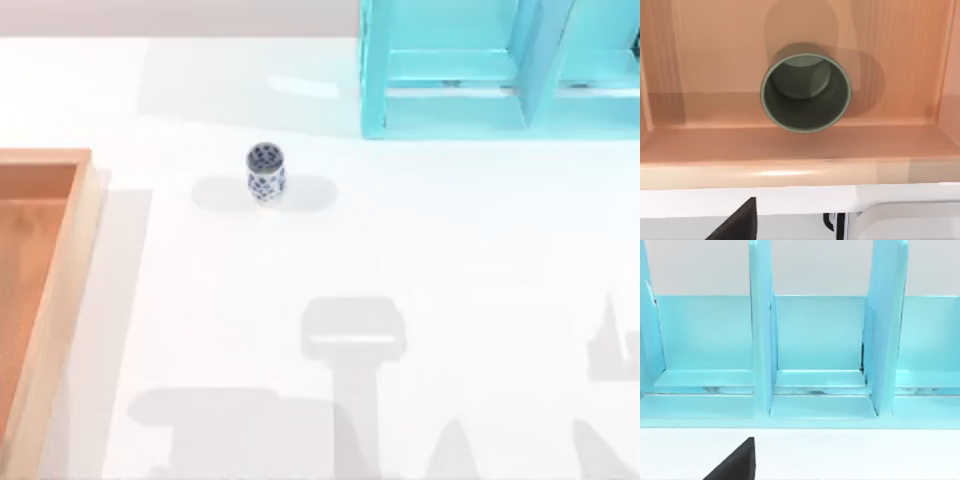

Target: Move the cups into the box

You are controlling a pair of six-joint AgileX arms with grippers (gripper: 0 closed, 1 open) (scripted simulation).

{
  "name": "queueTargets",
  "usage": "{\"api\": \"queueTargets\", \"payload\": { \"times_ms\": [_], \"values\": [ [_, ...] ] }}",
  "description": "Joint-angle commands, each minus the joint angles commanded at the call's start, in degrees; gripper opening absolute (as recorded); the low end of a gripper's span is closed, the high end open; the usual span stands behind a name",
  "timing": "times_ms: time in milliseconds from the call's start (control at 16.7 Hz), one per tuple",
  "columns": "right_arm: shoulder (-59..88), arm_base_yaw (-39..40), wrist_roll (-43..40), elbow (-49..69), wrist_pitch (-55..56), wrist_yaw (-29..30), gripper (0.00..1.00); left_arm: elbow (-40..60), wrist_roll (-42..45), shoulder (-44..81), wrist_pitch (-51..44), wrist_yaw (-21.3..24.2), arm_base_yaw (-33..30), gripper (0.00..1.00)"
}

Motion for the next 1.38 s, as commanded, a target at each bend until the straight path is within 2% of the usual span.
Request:
{"api": "queueTargets", "payload": {
  "times_ms": [300,540,720,1140,1380],
  "values": [
    [0.0,0.0,0.0,0.0,0.0,0.0,1.0,0.17,-0.07,0.11,-0.08,-0.01,0.09,1.0],
    [0.0,0.0,0.0,0.0,0.0,0.0,1.0,6.47,-4.8,6.17,-0.15,-0.71,-4.85,1.0],
    [0.0,0.0,0.0,0.0,0.0,0.0,1.0,17.57,-12.05,16.78,-0.15,-1.88,-12.21,1.0],
    [0.0,0.0,0.0,0.0,0.0,0.0,1.0,52.94,-33.47,47.71,1.17,-5.77,-34.38,1.0],
    [0.0,0.0,0.0,0.0,0.0,0.0,1.0,66.51,-43.47,59.97,2.96,-7.22,-44.77,1.0]
  ]
}}
